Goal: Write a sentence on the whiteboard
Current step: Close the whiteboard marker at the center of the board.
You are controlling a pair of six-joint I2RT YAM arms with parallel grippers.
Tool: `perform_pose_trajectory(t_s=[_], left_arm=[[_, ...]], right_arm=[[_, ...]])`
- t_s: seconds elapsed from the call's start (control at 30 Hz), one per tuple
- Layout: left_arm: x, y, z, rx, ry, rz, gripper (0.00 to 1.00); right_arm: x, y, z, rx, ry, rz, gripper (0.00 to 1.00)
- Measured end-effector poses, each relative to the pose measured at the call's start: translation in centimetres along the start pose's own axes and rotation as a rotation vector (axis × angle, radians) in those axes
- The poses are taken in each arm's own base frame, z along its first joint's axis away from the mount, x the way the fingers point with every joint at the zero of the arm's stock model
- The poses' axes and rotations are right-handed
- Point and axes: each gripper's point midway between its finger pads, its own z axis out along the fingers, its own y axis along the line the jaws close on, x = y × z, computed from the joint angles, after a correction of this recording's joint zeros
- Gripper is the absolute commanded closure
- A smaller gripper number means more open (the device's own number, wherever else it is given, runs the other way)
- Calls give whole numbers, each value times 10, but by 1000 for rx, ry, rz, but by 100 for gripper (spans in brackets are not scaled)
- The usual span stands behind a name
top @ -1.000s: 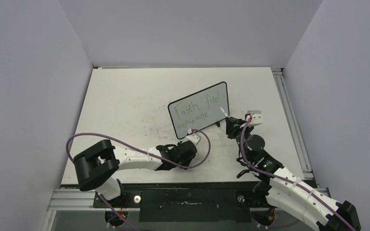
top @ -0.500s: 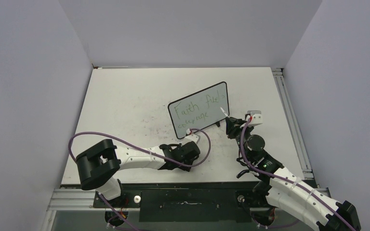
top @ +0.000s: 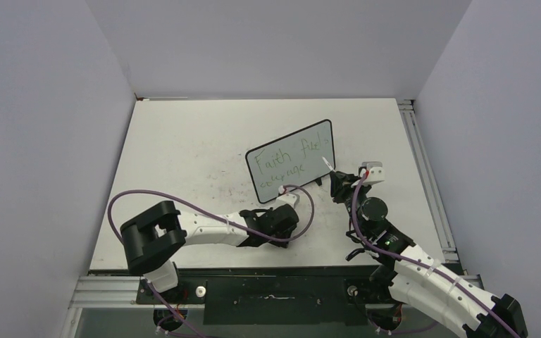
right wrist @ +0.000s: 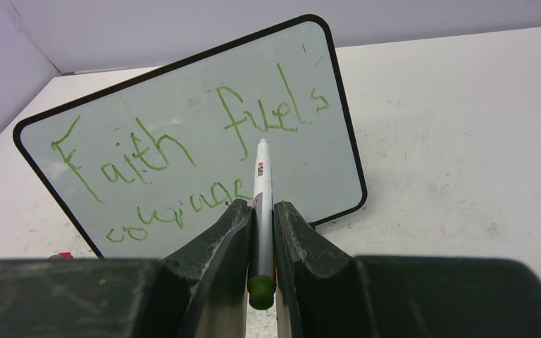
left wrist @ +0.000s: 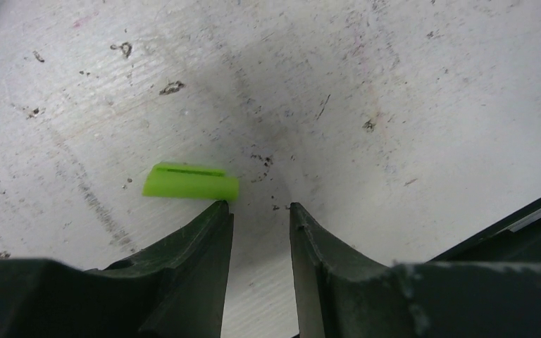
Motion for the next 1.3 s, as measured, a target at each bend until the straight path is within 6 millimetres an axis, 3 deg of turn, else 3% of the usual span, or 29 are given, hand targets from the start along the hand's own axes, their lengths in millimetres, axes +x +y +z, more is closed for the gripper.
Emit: perform_pose_trajectory(t_s=[0.4, 0.57, 0.73, 0.9, 0.97, 1.17, 1.3], left_arm=[[-19, -13, 7, 52, -91, -18, 63], [-22, 0, -13, 63, -140, 14, 55], [-45, 13, -41, 102, -236, 55, 50], [-62, 38, -46, 170, -261, 72, 49], [-59, 41, -44, 202, -243, 108, 49], [-49, 19, -44, 352, -214, 282, 49], [-40, 19, -33, 364, -184, 364, 50]], right_arm=[[-6, -1, -3, 2, -17, 6, 93], [-9, -2, -4, 4, -27, 10, 93], [-9, -2, -4, 4, -27, 10, 93], [-10, -2, -4, 4, -30, 12, 93], [-11, -3, -5, 6, -34, 13, 93], [-13, -3, -6, 8, -42, 17, 93], [-13, -4, -6, 9, -40, 15, 93]])
